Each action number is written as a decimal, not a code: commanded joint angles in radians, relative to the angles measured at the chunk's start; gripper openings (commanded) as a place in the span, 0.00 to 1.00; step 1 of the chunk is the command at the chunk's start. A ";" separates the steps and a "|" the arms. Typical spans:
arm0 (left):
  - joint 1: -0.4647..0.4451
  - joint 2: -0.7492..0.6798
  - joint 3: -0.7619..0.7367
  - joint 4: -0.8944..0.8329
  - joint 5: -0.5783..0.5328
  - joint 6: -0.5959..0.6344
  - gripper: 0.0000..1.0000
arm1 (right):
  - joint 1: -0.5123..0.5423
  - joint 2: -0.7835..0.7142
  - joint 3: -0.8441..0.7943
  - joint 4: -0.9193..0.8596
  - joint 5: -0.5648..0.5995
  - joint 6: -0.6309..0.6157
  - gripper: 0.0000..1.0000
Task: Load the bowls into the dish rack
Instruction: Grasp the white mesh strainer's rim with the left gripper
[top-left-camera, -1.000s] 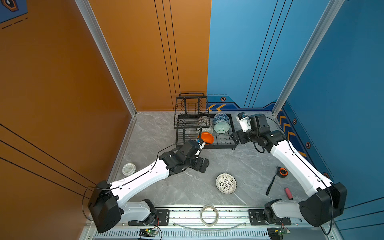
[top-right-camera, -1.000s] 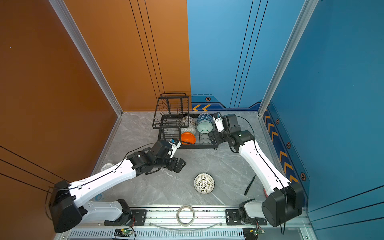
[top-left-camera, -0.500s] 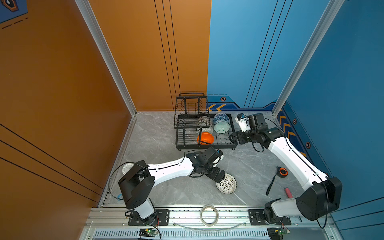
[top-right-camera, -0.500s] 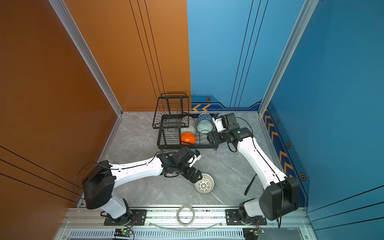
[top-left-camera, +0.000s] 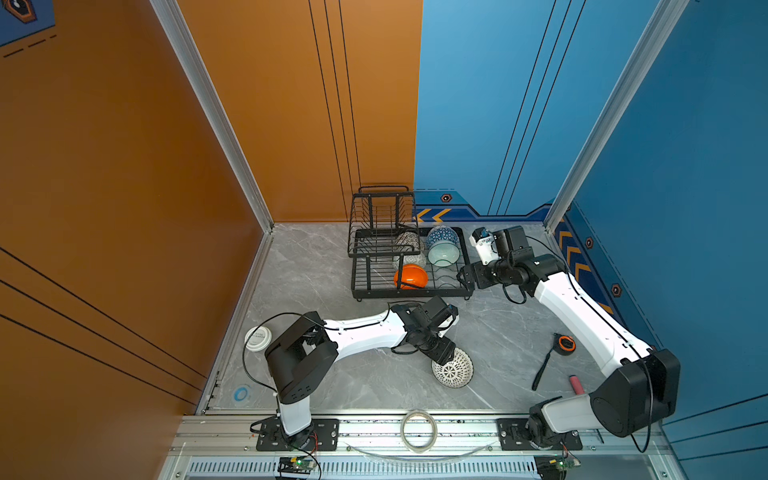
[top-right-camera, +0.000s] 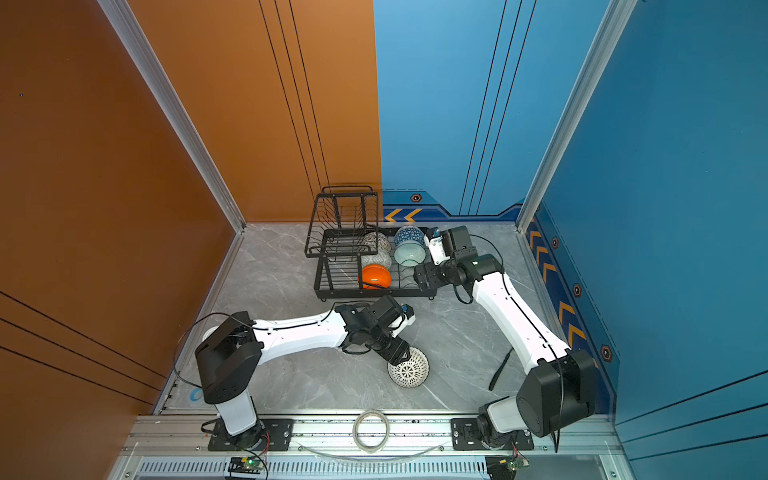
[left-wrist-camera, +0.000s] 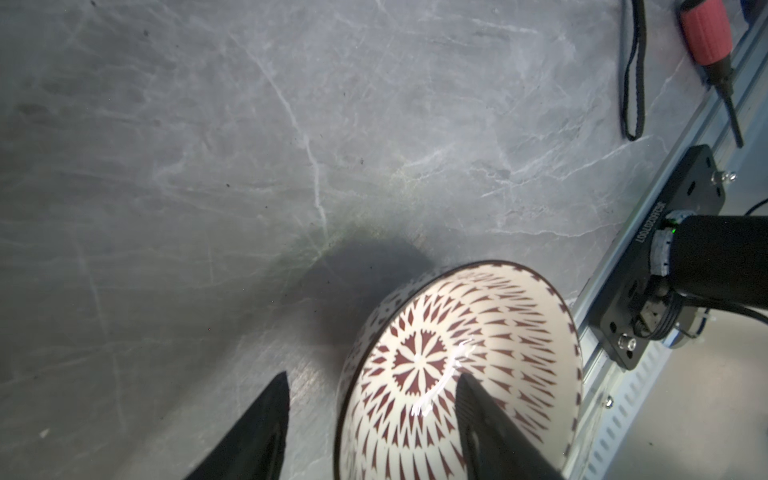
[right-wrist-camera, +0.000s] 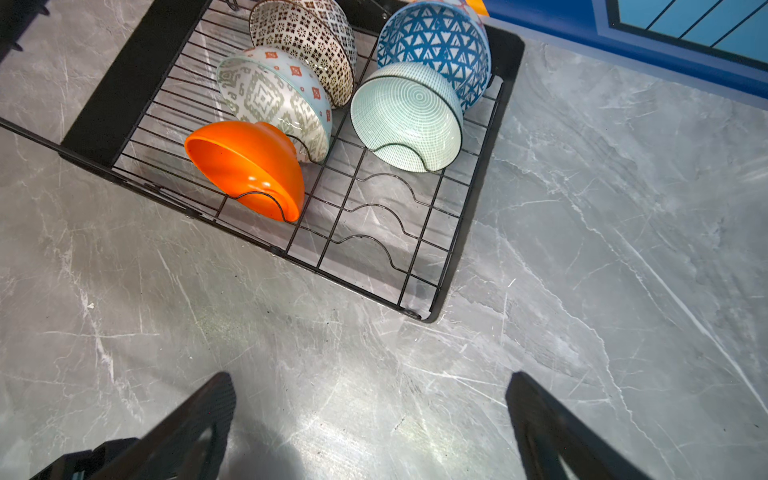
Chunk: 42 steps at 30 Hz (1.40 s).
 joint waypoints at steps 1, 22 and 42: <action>-0.007 0.027 0.025 -0.034 0.006 0.008 0.53 | -0.004 0.013 0.021 -0.029 0.001 -0.004 1.00; -0.028 0.057 -0.009 -0.033 0.025 -0.020 0.24 | -0.005 0.012 -0.007 -0.024 0.006 -0.017 1.00; -0.020 -0.005 -0.004 -0.059 -0.056 -0.025 0.00 | -0.041 -0.050 -0.042 -0.017 -0.015 -0.029 1.00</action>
